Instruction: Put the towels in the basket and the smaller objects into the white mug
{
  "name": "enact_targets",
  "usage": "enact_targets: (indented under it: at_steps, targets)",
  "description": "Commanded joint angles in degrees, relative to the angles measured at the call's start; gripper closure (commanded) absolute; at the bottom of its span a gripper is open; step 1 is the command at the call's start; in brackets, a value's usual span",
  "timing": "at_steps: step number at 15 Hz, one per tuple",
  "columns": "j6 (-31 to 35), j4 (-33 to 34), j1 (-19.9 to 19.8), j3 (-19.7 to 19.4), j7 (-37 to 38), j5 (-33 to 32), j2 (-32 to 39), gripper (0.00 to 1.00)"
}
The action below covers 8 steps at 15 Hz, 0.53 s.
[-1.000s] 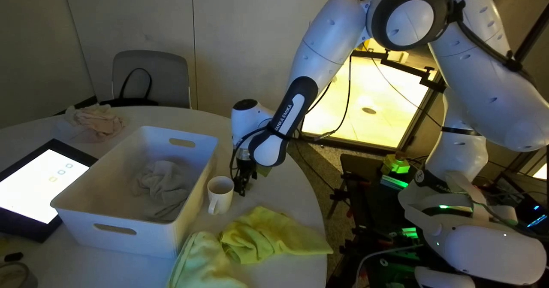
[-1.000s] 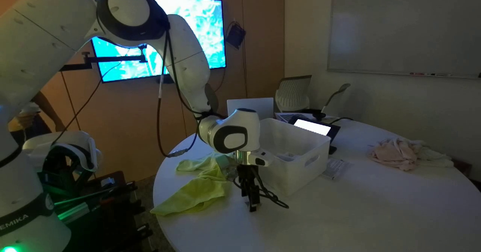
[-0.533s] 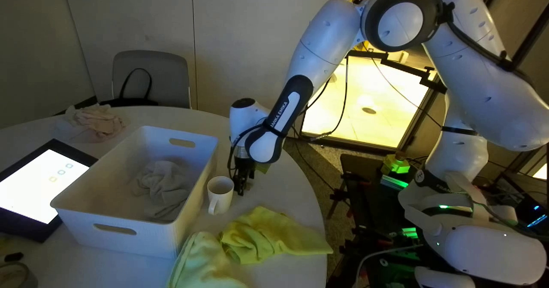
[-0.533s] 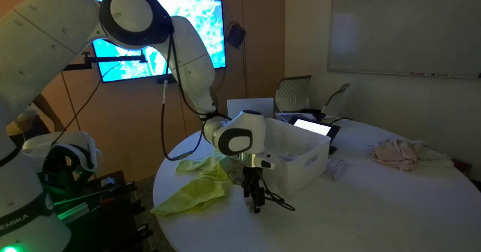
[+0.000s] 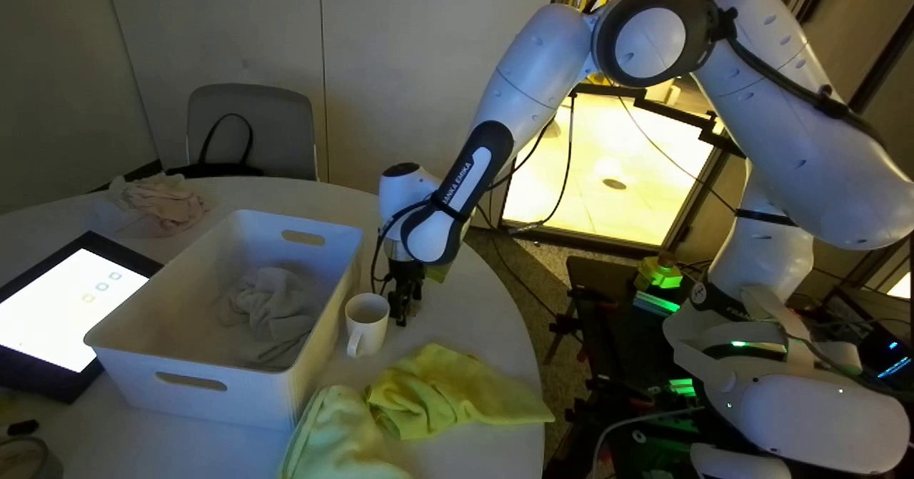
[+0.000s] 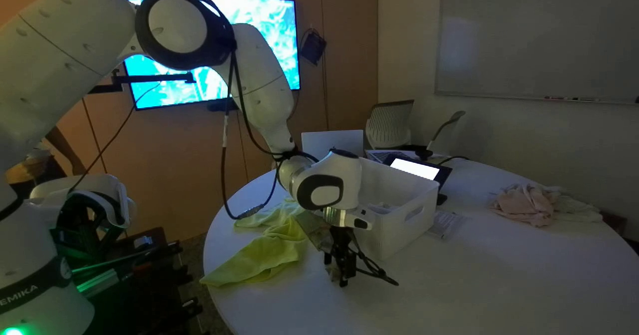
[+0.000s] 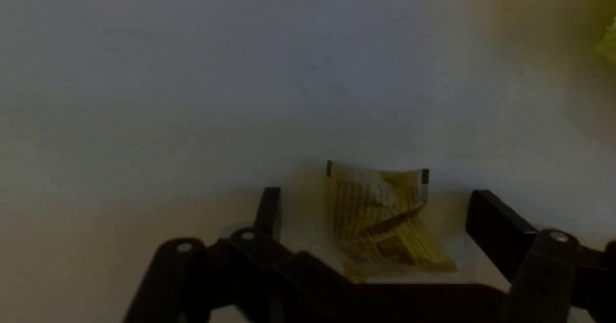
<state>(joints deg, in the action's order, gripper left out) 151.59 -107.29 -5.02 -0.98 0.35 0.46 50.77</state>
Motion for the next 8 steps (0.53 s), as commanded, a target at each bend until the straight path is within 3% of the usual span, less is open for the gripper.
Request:
enact_targets:
  at_steps: [1,8]
  targets:
    - [-2.88,3.50,-2.05,2.00,-3.58,1.02,1.71,0.00]
    - [-5.52,5.47,-2.20,2.31,-5.00,0.88,2.42,0.00]
